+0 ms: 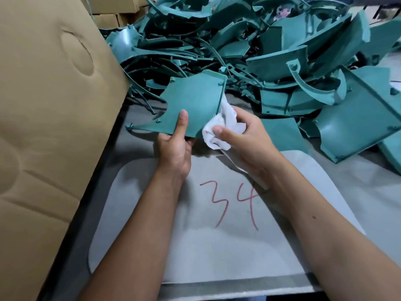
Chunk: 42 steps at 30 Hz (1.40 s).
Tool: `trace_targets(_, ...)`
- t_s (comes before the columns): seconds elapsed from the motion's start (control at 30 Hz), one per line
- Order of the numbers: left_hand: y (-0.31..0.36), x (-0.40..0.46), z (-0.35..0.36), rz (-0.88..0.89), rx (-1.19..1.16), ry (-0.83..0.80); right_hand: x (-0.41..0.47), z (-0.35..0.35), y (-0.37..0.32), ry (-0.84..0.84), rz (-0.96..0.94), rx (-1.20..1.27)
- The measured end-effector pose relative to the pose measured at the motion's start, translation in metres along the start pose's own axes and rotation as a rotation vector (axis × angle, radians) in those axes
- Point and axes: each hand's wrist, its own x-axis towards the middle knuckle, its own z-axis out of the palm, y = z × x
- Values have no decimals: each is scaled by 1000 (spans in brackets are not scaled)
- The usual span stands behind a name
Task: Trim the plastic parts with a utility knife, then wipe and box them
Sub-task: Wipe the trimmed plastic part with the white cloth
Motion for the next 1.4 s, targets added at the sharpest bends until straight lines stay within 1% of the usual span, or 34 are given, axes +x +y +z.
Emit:
trace_targets(0.07,-2,2,-1,18,-17,4,0,1,1,-26,-7,-51)
trace_targets(0.13,-2,1,-1,8,-1,-18,2,3,3,71,-41,-222)
trace_targets(0.17,-4,-1,-1,-5,23,-40,2,2,4,106,-61,-248)
trace_targets(0.27,-6,-10,4,-31,142,-123,-1,-1,5,137,-51,-125)
trace_targets(0.33,-5,-11,7,-38,189,-149,-1,-4,2,206,-43,-166)
trace_targets(0.47,-2,-11,14,-28,229,-199,-1,-8,-3,280,-3,-135)
trace_targets(0.53,-3,-13,17,-32,259,-230,-1,-11,-8,333,24,-129)
trace_targets(0.6,-2,-16,13,-47,312,-241,1,-17,-9,429,57,-106)
trace_targets(0.67,-1,-16,8,-51,349,-286,7,-24,-12,501,59,-91)
trace_targets(0.7,0,-17,6,-53,371,-308,9,-26,-12,525,51,-44)
trace_targets(0.8,4,-16,2,-54,430,-343,9,-27,-12,507,27,152)
trace_targets(0.9,7,-14,-1,-53,452,-380,6,-27,-12,481,5,157)
trace_targets(0.97,6,-17,4,-19,420,-380,7,-28,-13,488,-10,156)
trace_targets(1.03,3,-20,10,59,350,-352,8,-24,-15,505,-39,166)
trace_targets(1.1,1,-23,14,135,310,-308,9,-16,-14,533,-47,120)
trace_targets(1.3,-2,-24,23,289,274,-187,4,0,-4,470,52,-29)
trace_targets(1.4,-2,-21,29,330,267,-152,-5,10,1,383,74,67)
